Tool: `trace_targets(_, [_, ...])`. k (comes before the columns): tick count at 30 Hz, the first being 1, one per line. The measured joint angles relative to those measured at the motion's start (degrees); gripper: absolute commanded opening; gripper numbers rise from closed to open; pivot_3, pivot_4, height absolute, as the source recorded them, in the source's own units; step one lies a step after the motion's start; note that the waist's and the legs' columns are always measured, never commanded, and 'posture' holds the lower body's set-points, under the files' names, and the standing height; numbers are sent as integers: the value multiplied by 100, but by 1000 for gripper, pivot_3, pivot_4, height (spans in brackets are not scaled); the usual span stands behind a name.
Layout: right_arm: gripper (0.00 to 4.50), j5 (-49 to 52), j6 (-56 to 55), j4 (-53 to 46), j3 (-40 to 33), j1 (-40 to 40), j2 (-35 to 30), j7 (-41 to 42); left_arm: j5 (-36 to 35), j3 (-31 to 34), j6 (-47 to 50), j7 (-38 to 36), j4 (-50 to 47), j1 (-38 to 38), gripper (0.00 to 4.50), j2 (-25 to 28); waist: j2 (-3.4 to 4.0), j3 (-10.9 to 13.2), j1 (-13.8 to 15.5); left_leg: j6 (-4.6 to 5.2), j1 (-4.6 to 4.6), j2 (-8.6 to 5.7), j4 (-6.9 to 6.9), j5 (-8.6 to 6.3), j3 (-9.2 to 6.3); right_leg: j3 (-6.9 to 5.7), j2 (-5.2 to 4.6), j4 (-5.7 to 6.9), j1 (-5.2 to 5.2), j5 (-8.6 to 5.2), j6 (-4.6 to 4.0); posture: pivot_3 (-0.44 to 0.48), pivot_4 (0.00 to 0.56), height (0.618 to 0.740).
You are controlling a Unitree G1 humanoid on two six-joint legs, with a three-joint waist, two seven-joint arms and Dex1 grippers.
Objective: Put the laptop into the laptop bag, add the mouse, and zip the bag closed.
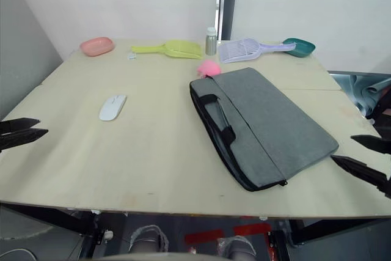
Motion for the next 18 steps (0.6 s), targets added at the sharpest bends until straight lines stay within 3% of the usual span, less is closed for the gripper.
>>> trace_targets(6, [4453, -233, -191, 124, 9, -200, -5, -8, 4, 0, -58, -74, -4, -6, 4144, 0, 0, 0, -2, 1, 2, 0, 0, 0, 3, 2, 0, 1, 0, 0, -1, 0, 150, 740])
trace_targets(11, [4453, 130, -137, -45, 402, -1175, -33, -201, 309, -366, -67, 520, 229, -581, 4144, -68, 8, -1, -9, 4, 22, -1, 8, 3, 9, 13, 0, 33, 2, 0, -1, 0, 150, 740])
trace_targets(18, [4453, 1139, 404, -1303, 2413, -3118, -49, -1197, 994, -1196, -41, 2181, 489, -1721, 4144, -1163, 10, -7, -9, 7, 48, -1, 25, 12, 16, 26, 2, 71, 13, -1, -6, 0, 150, 740])
